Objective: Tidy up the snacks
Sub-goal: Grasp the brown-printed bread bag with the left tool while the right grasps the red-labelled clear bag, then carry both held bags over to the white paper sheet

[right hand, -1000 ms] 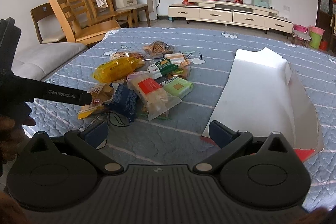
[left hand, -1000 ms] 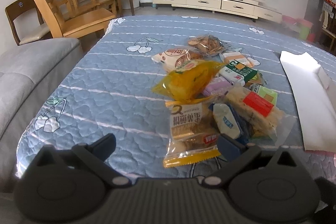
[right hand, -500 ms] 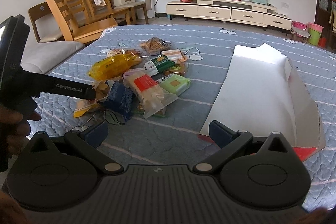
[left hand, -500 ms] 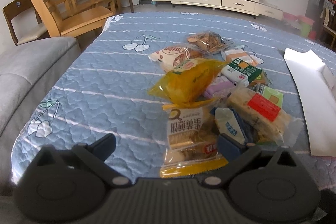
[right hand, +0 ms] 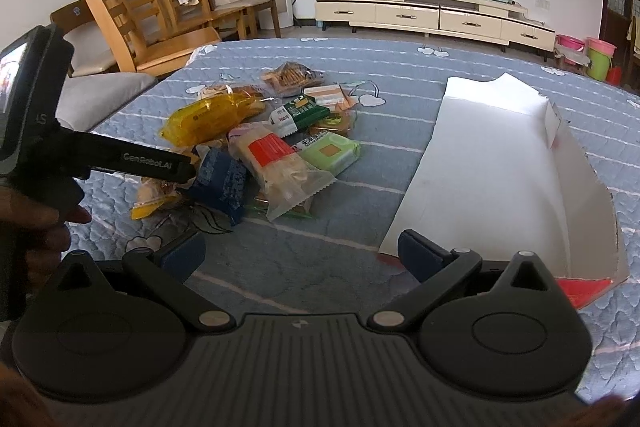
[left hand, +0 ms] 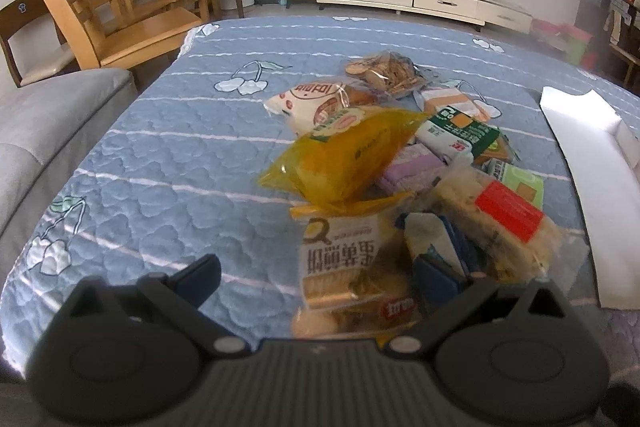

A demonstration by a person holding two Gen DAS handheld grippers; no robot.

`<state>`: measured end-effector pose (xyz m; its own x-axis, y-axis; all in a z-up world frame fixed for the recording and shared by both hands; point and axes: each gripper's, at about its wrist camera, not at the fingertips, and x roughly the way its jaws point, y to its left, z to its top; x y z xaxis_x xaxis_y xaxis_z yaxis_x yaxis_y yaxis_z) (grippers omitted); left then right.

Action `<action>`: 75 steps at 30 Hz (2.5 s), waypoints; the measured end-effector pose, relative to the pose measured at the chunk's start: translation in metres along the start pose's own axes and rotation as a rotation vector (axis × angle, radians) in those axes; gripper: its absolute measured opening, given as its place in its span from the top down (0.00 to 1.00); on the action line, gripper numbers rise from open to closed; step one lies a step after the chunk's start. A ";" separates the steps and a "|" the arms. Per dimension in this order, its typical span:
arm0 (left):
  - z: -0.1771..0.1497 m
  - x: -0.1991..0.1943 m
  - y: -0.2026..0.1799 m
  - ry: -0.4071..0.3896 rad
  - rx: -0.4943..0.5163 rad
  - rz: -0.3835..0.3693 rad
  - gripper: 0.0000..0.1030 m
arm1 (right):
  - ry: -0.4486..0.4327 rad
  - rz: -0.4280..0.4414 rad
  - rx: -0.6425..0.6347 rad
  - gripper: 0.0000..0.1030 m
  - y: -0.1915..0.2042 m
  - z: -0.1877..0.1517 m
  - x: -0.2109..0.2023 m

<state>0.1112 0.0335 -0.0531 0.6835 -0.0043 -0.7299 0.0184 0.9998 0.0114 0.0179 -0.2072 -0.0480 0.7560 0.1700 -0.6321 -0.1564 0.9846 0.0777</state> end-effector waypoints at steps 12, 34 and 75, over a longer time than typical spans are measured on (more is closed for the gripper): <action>-0.005 0.016 -0.003 0.005 -0.001 -0.100 0.56 | 0.017 -0.010 -0.004 0.00 -0.003 0.003 0.011; -0.017 -0.024 0.026 -0.048 -0.055 -0.092 0.73 | 0.167 0.058 -0.160 0.38 0.010 0.066 0.110; -0.010 -0.104 -0.034 -0.189 0.036 -0.152 0.74 | -0.032 -0.040 -0.045 0.59 -0.013 0.044 -0.020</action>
<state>0.0324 0.0006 0.0153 0.7953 -0.1616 -0.5842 0.1551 0.9860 -0.0616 0.0331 -0.2219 -0.0025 0.7823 0.1325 -0.6087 -0.1536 0.9880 0.0177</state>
